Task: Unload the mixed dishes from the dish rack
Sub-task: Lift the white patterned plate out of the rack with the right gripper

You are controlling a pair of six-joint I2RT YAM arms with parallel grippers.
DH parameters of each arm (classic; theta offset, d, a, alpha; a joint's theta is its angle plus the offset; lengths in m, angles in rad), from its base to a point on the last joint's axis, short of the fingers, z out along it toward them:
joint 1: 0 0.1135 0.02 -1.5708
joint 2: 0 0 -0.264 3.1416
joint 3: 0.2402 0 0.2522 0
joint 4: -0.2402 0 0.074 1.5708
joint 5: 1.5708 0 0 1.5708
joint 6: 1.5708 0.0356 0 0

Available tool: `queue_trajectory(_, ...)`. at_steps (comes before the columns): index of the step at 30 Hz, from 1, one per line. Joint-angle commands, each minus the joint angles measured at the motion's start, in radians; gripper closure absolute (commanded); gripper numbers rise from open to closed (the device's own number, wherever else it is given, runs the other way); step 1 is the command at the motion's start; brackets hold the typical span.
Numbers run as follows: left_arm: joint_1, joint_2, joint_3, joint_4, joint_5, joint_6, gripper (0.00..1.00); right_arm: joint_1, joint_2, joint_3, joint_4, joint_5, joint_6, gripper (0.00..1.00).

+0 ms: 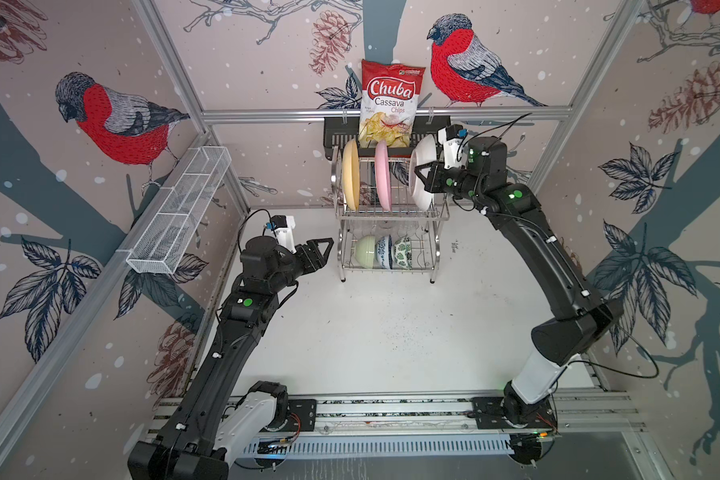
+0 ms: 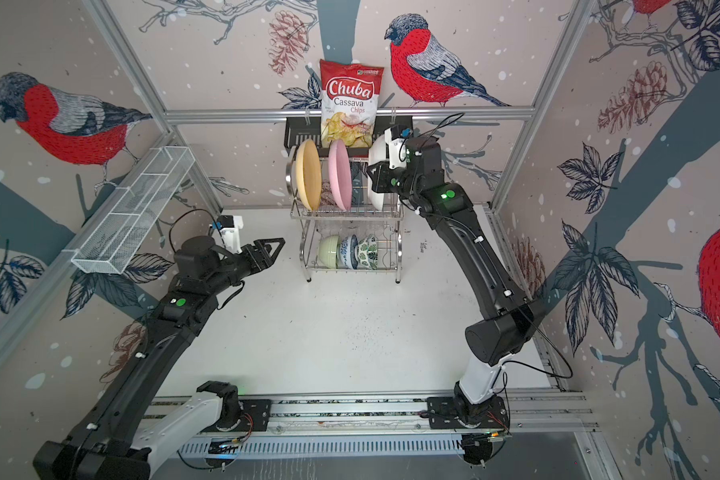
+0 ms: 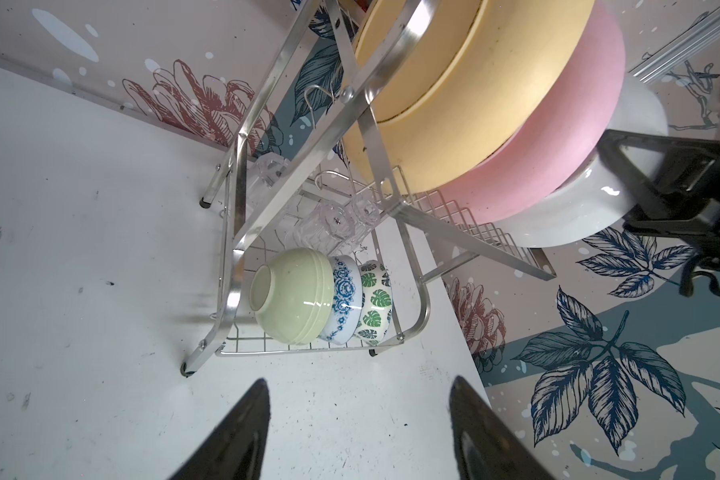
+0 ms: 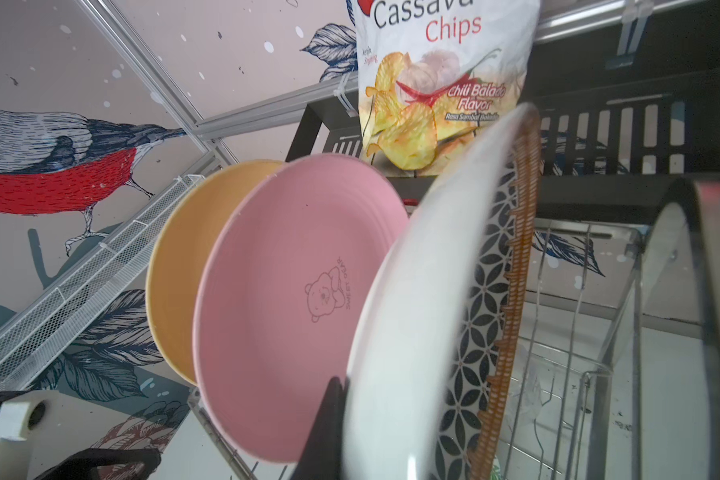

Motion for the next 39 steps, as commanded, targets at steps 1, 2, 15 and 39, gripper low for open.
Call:
queue_trajectory(1, 0.0, -0.012, -0.008, 0.001, -0.009, 0.01, 0.33, 0.002, -0.007, 0.046, 0.091, -0.008, -0.012, 0.97)
queue_trajectory(2, 0.001, -0.015, -0.009, -0.003, -0.009, 0.01, 0.32, 0.002, -0.006, 0.059, 0.089, -0.007, -0.013, 0.97)
queue_trajectory(15, 0.002, -0.058, 0.022, -0.106, -0.055, 0.038, 0.16, 0.12, -0.142, 0.021, 0.053, 0.029, -0.024, 0.99)
queue_trajectory(39, 0.013, -0.118, 0.102, -0.312, -0.164, 0.074, 0.03, 0.884, -0.396, -0.612, 0.012, 0.798, -0.222, 1.0)
